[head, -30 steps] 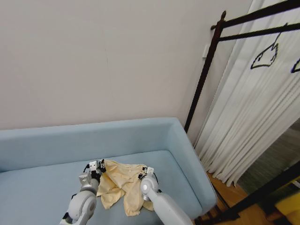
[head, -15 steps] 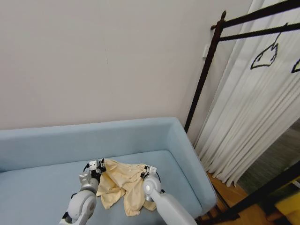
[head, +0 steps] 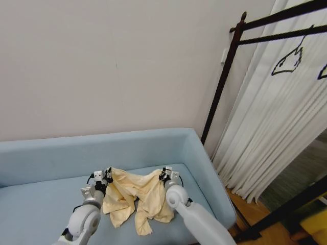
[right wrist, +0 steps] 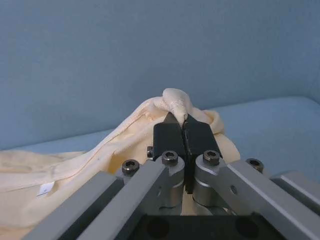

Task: Pick up the clothes from the sofa and hang them on the clothes hanger.

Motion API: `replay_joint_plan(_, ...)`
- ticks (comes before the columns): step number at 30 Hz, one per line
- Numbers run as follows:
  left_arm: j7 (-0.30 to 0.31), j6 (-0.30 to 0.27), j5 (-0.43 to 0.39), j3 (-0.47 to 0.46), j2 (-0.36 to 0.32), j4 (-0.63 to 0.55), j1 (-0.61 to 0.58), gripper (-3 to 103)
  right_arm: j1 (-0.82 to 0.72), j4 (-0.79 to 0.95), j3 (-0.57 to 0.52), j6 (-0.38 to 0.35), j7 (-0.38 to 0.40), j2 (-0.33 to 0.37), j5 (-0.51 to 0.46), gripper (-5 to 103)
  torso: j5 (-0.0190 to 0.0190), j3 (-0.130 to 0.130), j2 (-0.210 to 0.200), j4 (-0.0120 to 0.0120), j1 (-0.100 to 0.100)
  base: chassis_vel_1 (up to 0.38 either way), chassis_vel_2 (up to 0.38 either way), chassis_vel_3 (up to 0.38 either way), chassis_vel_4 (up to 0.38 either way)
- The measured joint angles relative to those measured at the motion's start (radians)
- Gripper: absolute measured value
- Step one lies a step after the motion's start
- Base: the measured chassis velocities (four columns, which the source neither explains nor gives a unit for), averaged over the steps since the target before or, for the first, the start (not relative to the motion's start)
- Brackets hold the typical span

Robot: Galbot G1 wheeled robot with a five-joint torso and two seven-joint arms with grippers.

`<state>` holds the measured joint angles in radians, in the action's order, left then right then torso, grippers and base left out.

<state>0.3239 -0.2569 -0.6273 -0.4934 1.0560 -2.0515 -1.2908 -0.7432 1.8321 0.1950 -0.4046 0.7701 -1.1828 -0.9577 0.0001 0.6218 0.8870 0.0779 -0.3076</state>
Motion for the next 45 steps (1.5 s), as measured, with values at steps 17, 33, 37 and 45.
replay_joint_plan(17,0.0,-0.001,-0.011,0.004,-0.015,-0.024,0.007,1,-0.095,0.056,0.091,-0.056,-0.045,0.074,-0.068,0,-0.0001,0.0,0.0,-0.0001,0.0,0.0,0.0,0.0,0.0)
replay_joint_plan(33,0.004,-0.002,-0.004,0.004,0.0,-0.026,0.004,1,-0.117,0.005,0.109,-0.055,-0.046,0.033,-0.032,9,-0.0001,0.0,0.0,0.0,0.0,0.0,0.0,0.0,0.0)
replay_joint_plan(37,0.004,-0.002,-0.002,0.004,0.006,-0.026,0.005,1,-0.122,-0.006,0.108,-0.054,-0.043,0.027,-0.027,1,-0.0001,0.0,0.0,-0.0001,0.0,0.0,0.0,0.0,0.0)
replay_joint_plan(45,0.003,-0.002,0.012,0.01,0.017,-0.025,-0.001,1,-0.132,0.002,0.102,-0.052,-0.038,0.023,-0.029,-3,-0.0001,0.0,0.0,0.0,0.0,0.0,0.0,0.0,0.0)
